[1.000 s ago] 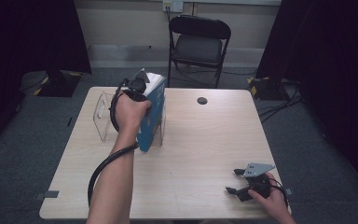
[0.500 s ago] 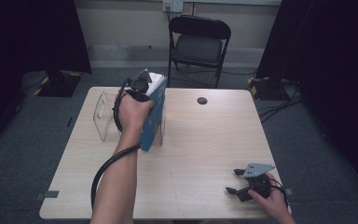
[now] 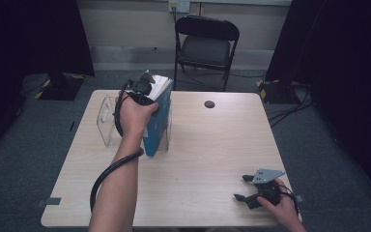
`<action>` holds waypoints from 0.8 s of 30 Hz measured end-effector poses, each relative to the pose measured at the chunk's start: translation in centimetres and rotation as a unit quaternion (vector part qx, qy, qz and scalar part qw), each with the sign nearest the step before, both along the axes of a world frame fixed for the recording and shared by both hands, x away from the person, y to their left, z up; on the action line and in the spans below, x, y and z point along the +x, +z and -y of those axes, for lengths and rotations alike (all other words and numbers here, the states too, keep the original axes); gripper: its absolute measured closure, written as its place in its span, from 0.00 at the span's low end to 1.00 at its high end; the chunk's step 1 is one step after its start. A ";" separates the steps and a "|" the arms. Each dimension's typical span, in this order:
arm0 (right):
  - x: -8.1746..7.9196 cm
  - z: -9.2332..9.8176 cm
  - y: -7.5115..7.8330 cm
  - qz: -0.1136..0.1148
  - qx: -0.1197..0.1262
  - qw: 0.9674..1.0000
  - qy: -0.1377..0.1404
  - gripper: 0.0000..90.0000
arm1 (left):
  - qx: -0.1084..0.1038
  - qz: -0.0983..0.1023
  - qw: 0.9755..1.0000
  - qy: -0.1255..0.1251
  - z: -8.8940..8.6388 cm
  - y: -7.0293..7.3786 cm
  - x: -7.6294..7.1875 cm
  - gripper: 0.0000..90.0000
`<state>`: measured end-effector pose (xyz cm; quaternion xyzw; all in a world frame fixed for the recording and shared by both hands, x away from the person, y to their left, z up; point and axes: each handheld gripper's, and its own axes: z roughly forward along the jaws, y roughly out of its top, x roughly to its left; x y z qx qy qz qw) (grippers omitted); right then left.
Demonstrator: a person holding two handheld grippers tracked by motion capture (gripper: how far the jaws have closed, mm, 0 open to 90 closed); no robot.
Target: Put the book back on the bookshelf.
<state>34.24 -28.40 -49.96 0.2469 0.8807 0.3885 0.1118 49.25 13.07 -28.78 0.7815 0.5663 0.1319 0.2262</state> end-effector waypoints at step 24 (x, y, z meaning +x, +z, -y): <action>0.0 0.0 0.0 0.000 0.000 1.000 -0.001 0.21 | -0.076 0.030 0.996 -0.048 -2.1 0.4 -3.0 0.27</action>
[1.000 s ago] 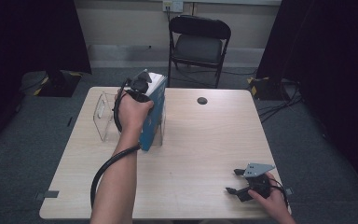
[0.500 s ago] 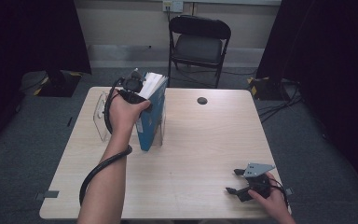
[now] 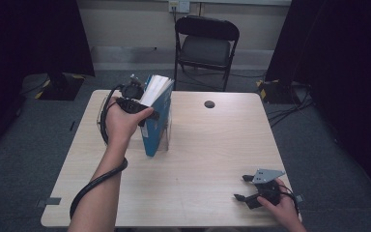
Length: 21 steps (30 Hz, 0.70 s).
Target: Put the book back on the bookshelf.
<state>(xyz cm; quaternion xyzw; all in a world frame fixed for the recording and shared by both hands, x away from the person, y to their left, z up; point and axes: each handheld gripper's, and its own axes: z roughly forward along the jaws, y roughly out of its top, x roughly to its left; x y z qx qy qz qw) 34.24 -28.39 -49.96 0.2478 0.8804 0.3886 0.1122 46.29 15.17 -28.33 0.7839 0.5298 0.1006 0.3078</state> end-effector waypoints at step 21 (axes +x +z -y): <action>0.0 0.0 0.0 0.000 0.000 1.000 0.000 0.21 | -0.019 0.001 0.999 -0.048 -1.3 -0.8 -2.4 0.20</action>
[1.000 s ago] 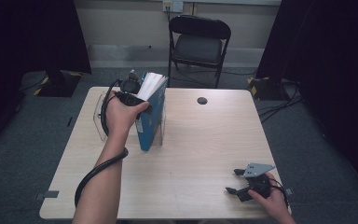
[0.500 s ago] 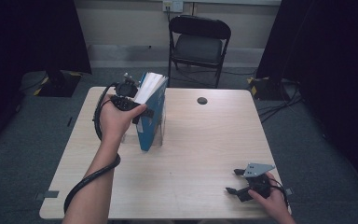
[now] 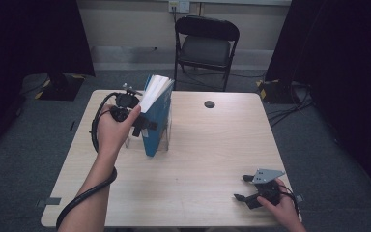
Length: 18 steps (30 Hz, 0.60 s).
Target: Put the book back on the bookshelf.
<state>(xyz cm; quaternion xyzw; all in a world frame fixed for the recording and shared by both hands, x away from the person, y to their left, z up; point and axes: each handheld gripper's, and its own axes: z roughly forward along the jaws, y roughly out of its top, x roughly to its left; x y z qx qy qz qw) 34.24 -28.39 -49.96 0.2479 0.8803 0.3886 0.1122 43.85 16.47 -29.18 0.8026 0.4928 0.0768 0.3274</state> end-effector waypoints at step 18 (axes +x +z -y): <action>0.0 0.0 0.0 0.001 0.000 1.000 -0.001 0.21 | -0.012 -0.005 1.000 -0.027 -1.6 -2.0 -1.6 0.20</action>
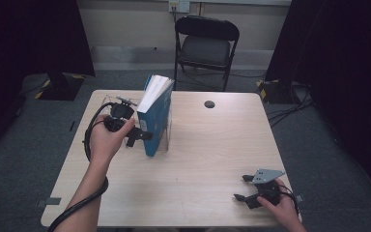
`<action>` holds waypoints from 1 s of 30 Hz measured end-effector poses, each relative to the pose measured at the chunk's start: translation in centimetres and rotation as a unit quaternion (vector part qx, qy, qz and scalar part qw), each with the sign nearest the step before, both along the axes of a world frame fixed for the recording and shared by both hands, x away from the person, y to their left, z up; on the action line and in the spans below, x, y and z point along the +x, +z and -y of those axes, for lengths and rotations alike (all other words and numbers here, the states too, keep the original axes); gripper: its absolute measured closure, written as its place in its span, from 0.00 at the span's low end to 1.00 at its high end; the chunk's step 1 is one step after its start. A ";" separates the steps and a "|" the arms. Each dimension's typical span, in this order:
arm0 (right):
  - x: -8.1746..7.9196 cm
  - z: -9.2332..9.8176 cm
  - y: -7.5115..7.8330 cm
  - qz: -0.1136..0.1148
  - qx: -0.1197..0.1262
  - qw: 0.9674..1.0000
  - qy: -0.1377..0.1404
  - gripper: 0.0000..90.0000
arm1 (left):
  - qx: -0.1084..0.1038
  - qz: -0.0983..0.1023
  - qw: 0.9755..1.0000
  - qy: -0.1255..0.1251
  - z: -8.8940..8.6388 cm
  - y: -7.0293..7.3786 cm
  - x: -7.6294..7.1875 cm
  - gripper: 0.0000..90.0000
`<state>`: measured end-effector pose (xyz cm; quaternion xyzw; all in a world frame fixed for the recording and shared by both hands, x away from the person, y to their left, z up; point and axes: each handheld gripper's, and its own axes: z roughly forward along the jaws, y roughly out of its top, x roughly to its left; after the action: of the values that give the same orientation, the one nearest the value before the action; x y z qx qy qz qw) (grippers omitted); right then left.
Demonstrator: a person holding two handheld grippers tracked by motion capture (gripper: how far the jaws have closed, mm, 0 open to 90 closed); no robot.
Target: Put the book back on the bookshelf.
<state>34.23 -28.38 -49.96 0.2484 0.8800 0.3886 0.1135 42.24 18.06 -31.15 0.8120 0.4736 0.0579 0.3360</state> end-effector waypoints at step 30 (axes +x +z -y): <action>0.0 0.0 0.0 0.000 0.000 1.000 0.001 0.21 | -0.011 -0.027 0.999 0.017 -3.3 -5.7 -1.3 0.20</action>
<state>34.22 -28.40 -49.95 0.2474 0.8804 0.3886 0.1128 40.97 21.31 -36.87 0.8012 0.4968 0.0366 0.3314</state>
